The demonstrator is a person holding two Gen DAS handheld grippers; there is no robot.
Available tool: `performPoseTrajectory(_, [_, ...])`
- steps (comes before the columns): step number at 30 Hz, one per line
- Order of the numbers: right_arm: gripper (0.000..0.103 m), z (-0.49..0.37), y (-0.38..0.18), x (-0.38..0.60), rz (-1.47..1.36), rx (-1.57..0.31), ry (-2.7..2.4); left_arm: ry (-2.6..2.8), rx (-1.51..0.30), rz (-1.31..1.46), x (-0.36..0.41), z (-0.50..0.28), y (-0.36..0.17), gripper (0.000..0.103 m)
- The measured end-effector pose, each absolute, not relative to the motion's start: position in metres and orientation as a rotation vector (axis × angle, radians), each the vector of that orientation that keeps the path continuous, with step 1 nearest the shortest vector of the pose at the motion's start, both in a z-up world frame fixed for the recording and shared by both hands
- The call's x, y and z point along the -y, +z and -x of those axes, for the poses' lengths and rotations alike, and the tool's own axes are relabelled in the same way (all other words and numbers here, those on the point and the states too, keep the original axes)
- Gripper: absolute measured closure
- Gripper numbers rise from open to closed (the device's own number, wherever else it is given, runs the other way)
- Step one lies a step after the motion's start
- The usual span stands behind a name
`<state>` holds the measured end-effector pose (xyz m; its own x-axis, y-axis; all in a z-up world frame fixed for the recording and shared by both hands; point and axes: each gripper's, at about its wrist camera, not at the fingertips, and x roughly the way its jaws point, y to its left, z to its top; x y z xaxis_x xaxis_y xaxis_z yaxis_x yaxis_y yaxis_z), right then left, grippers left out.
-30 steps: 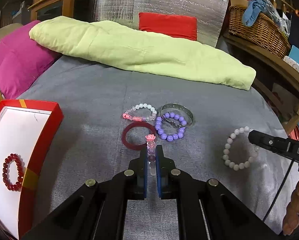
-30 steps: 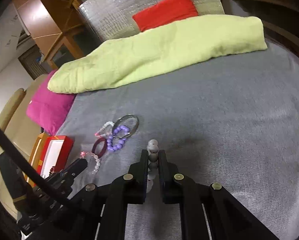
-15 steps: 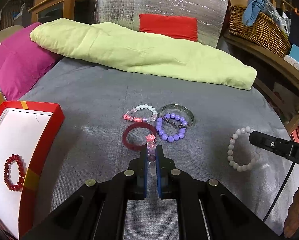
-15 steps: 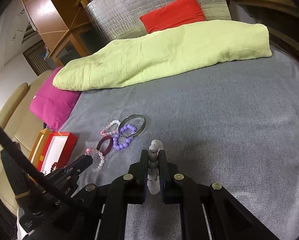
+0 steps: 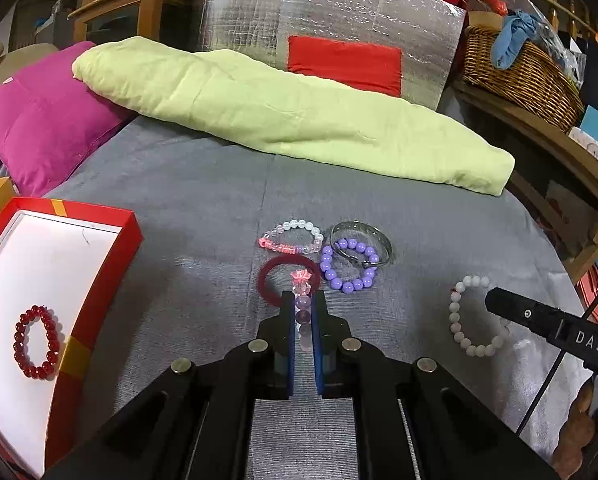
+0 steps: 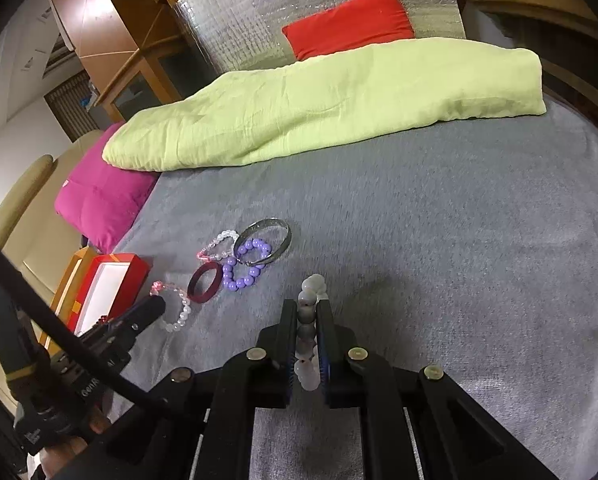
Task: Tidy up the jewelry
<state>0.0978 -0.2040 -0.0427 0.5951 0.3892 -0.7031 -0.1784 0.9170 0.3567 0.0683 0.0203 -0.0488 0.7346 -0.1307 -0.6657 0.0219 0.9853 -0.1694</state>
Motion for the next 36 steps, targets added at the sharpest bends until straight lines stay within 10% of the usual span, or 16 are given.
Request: performPoseTrajectory(36, [0.093, -0.0954, -0.0389, 0.2016, -0.26, -0.864, 0.357, -0.06, -0.715, 0.182, -0.0278, -0.0653, -0.0418, 0.095])
